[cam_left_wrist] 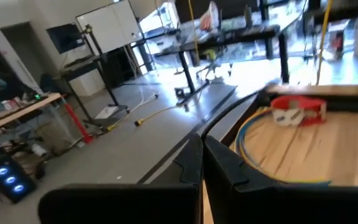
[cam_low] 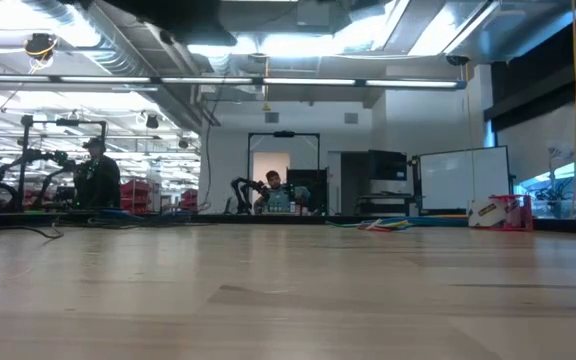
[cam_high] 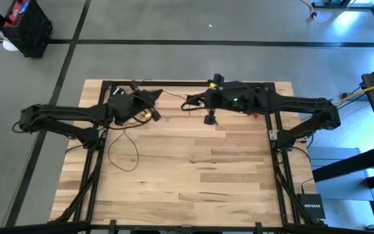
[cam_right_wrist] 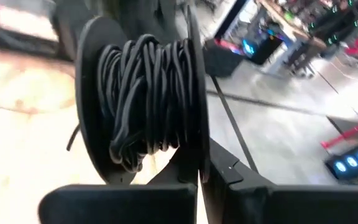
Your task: Coiling cords
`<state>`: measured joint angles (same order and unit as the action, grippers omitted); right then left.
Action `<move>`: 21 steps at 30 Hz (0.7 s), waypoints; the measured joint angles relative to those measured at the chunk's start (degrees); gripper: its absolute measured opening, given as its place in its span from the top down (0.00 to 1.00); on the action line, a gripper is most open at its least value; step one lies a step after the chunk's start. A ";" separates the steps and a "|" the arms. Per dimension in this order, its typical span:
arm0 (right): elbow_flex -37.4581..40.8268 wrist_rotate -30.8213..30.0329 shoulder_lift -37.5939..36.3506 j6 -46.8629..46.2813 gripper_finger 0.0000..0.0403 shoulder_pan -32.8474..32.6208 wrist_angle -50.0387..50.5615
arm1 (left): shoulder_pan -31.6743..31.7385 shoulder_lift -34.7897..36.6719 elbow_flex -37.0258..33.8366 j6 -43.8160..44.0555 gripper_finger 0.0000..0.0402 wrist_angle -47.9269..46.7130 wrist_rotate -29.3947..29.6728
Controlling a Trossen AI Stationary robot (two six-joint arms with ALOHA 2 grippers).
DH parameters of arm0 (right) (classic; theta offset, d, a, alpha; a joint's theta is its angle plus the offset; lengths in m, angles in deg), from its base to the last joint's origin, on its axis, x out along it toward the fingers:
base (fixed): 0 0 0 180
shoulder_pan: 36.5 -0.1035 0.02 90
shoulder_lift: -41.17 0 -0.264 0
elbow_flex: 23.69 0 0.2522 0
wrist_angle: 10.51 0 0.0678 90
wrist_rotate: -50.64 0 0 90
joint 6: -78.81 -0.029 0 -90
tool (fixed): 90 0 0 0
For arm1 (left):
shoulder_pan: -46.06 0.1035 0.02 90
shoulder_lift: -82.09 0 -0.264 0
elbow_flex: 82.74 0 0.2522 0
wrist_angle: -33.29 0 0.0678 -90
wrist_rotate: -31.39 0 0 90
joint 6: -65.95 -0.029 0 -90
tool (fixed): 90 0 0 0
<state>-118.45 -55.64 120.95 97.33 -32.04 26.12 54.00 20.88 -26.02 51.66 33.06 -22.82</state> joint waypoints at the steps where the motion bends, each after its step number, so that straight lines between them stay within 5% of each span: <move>1: 0.49 -0.92 0.62 0.06 0.99 0.09 -0.17 | -0.21 1.33 0.00 0.57 1.00 -0.60 -0.41; 9: 2.15 -9.69 9.09 1.68 0.99 0.87 -3.81 | -2.45 5.94 0.02 4.13 1.00 -1.34 -3.04; 21: 2.19 -14.19 18.25 1.17 0.99 3.92 -15.95 | -4.61 1.38 0.13 9.58 1.00 0.71 -6.86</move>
<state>-116.26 -69.84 139.21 98.50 -28.12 10.17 49.40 22.26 -25.89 61.24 33.77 -29.67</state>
